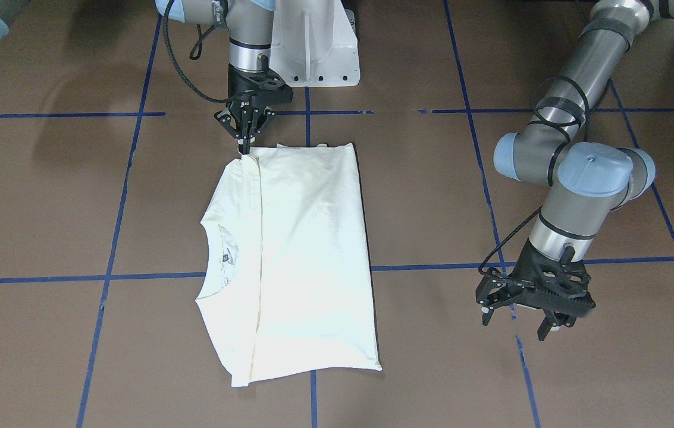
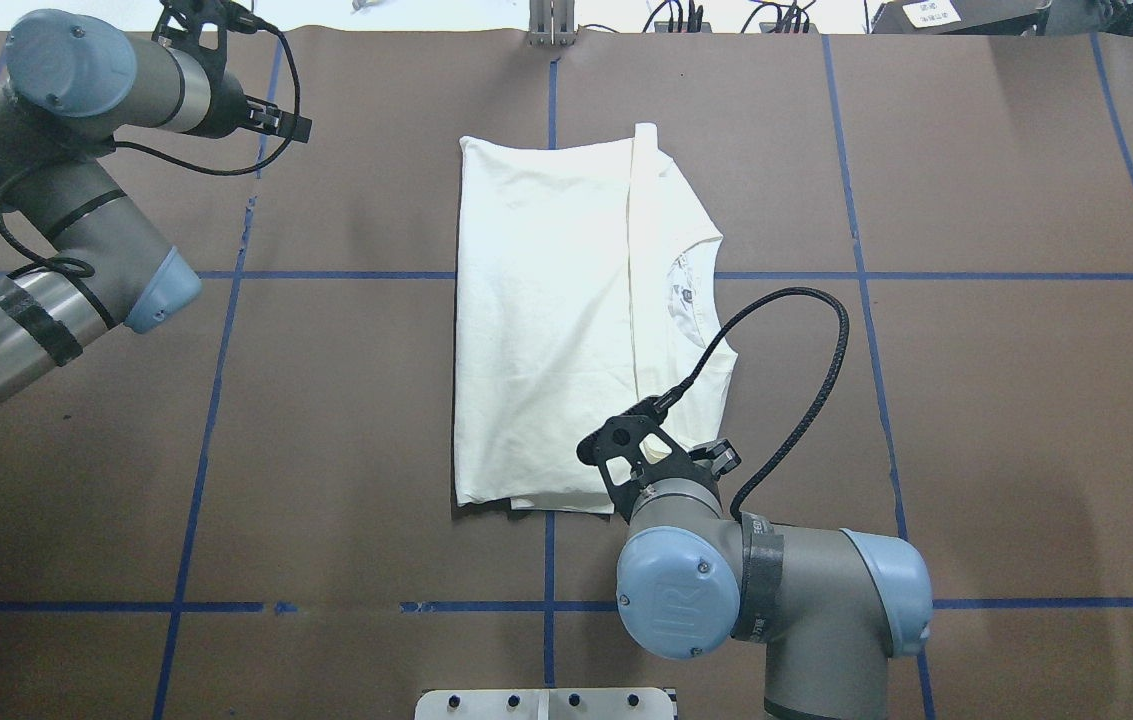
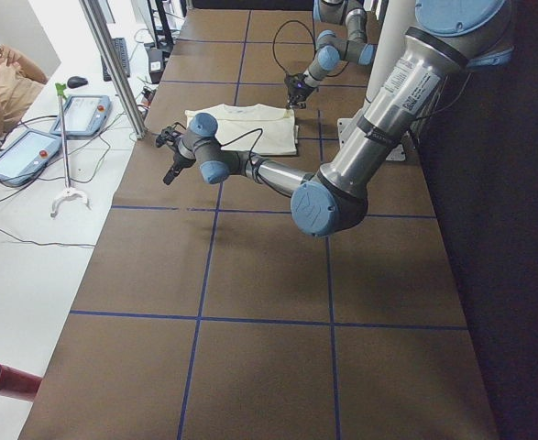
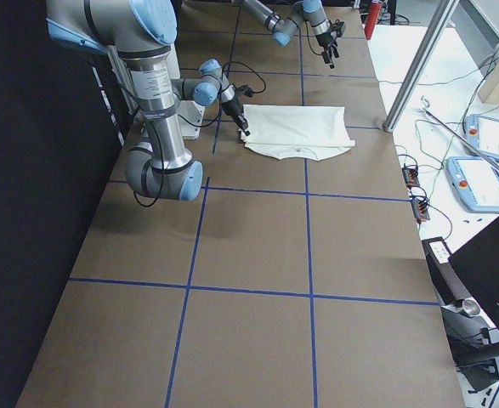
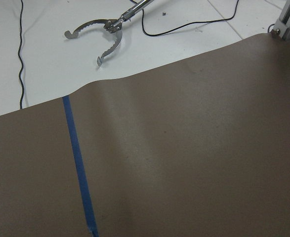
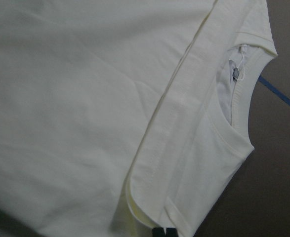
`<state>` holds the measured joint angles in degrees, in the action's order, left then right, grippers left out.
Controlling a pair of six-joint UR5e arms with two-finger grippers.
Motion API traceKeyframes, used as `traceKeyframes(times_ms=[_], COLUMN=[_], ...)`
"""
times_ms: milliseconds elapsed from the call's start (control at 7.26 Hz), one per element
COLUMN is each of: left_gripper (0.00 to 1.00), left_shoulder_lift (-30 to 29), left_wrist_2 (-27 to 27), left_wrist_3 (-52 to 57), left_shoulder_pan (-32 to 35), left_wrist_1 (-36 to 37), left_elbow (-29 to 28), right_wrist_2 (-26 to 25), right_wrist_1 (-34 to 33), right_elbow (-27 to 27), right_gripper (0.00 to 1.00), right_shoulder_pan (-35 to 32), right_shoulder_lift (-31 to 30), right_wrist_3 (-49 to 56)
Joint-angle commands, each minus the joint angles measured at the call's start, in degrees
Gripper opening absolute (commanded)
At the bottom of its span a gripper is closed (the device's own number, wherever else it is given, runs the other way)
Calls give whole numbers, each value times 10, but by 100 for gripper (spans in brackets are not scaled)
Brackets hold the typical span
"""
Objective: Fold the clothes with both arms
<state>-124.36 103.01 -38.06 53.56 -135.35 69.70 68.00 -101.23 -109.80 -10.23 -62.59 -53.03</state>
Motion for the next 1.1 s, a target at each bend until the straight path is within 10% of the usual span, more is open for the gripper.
traceKeyframes(times_ms=[0, 551, 689, 827, 964], left_gripper=[100, 100, 100, 100, 100], left_shoulder_lift=[0, 0, 0, -1, -2], left_wrist_2=[0, 0, 0, 0, 1], left_wrist_3=[0, 0, -1, -1, -10], left_shoulder_pan=[0, 0, 0, 0, -1], left_wrist_1=[0, 0, 0, 0, 0], left_elbow=[-1, -1, -1, 0, 2], right_wrist_2=[22, 27, 26, 28, 64], right_wrist_1=[-1, -2, -1, 0, 1], right_elbow=[-5, -12, -9, -16, -36], right_gripper=[0, 0, 76, 100, 100], right_shoulder_pan=[-1, 24, 27, 21, -18], right_shoulder_lift=[-23, -39, -39, -32, -29], right_wrist_3=[-94, -247, -247, -241, -231])
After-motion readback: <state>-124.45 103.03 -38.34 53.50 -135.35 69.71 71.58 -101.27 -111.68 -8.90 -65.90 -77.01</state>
